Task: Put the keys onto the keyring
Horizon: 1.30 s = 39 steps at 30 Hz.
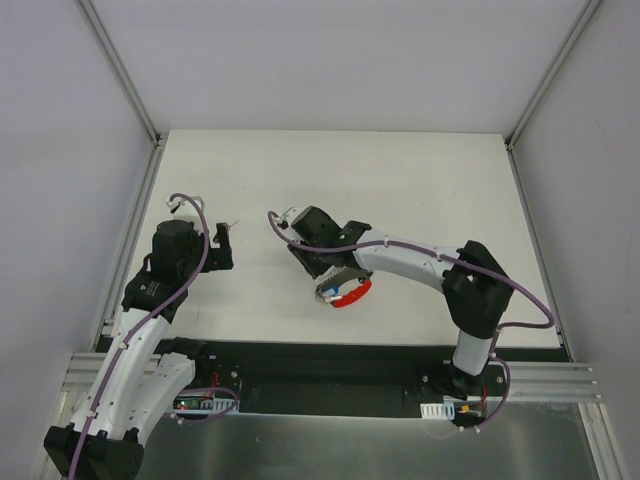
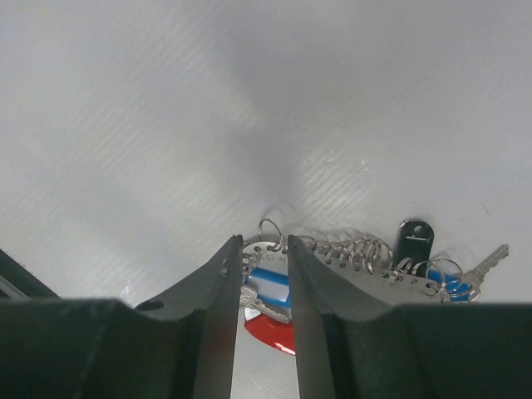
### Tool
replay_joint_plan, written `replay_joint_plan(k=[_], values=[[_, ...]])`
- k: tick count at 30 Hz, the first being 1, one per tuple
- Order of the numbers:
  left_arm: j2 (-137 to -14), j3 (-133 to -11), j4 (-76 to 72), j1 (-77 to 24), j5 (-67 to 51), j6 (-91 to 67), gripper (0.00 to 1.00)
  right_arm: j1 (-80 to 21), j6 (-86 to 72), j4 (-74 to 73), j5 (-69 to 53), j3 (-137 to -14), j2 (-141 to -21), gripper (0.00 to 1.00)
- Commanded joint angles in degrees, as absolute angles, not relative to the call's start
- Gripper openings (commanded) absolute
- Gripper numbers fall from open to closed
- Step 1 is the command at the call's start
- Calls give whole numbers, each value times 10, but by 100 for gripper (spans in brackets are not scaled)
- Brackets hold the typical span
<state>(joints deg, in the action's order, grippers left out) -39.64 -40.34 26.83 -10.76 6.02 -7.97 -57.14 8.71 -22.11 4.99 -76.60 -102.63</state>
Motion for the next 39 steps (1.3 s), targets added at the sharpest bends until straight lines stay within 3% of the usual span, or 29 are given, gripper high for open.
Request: replay_joint_plan(k=[1,6,28,39], values=[[-388,-399,256,-105,49,-70,99,-565,117,-299,5,-799,-1065,31],[-388,-399,256,-105,49,-69,99,-552,141,-337,-51,-842,-1110,31],[-392,-398,256,-105,46,-69,99,-525,129,-325,-28,-846,-1124,31],[-393,-397,255,-105,42,-68,99,-519,111,-328,-74,-846,-1143,28]])
